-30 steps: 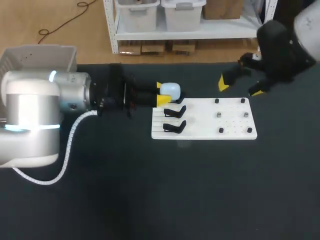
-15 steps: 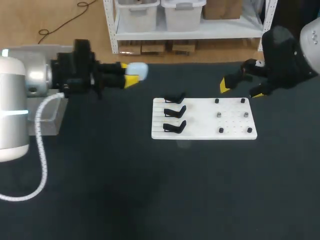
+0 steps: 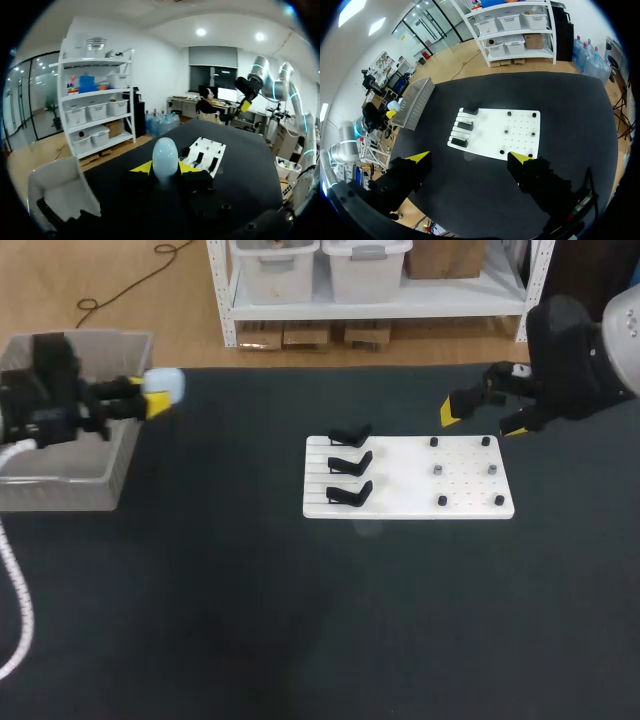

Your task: Pick up each earbud case from the left stands, insert the matching earbuds, close the lid, and place the case in the box.

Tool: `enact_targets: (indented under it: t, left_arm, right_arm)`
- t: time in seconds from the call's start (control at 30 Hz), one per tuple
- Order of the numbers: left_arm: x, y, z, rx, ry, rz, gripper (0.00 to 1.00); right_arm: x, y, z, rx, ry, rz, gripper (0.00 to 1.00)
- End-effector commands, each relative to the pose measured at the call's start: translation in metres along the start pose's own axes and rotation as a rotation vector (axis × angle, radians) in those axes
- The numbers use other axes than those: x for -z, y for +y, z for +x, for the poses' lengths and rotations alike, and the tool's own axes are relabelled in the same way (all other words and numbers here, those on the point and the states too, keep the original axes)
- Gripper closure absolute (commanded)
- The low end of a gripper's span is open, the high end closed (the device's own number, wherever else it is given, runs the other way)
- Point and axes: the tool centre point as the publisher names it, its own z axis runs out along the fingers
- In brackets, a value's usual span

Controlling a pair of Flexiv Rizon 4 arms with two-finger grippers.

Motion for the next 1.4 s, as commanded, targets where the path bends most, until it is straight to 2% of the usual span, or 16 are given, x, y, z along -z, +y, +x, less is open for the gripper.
enact_targets:
  t: [0.03,0.2,0.53,0.7,0.8,0.83,0.87,0.9,0.93,1.17,1.33,1.4]
  left_arm:
    - [0.028,0.022,0.009,0.009,0.003,-0.411,1.00]
    - [0.035,0.061,0.014,0.007,0.018,-0.479,1.00]
    - [0.036,0.149,0.028,-0.002,0.044,-0.535,1.00]
    - [0.039,0.175,0.037,-0.010,0.085,-0.561,1.00]
    - [0.040,0.182,0.042,-0.006,0.092,-0.564,1.00]
    - [0.041,0.184,0.043,-0.007,0.099,-0.566,0.69]
    - [0.042,0.185,0.044,-0.007,0.101,-0.566,0.56]
    - [0.044,0.186,0.045,-0.001,0.100,-0.571,0.04]
    - [0.045,0.186,0.046,0.000,0.100,-0.572,0.00]
    - [0.054,0.178,0.048,-0.010,0.109,-0.570,0.00]
    - [0.056,0.153,0.031,-0.056,0.059,-0.543,0.00]
    - [0.056,0.153,0.031,-0.056,0.059,-0.543,0.00]
  right_arm:
    - [0.001,0.001,0.003,-0.001,-0.012,0.007,0.00]
    - [0.001,0.001,0.003,-0.001,-0.012,0.007,0.00]
    - [0.001,0.001,0.003,-0.001,-0.012,0.007,0.00]
    - [0.001,0.001,0.003,-0.001,-0.012,0.007,0.00]
    - [0.001,0.001,0.003,-0.001,-0.012,0.007,0.00]
    - [0.001,0.001,0.003,-0.001,-0.012,0.007,0.00]
    - [0.001,0.001,0.003,-0.001,-0.012,0.007,0.00]
    - [0.001,0.001,0.003,-0.001,-0.012,0.007,0.00]
    - [0.001,0.001,0.003,-0.001,-0.012,0.007,0.00]
    - [0.001,0.001,0.003,-0.001,-0.012,0.007,0.00]
    - [0.001,0.001,0.003,-0.001,-0.012,0.007,0.00]
    - [0.001,0.001,0.003,-0.001,-0.012,0.007,0.00]
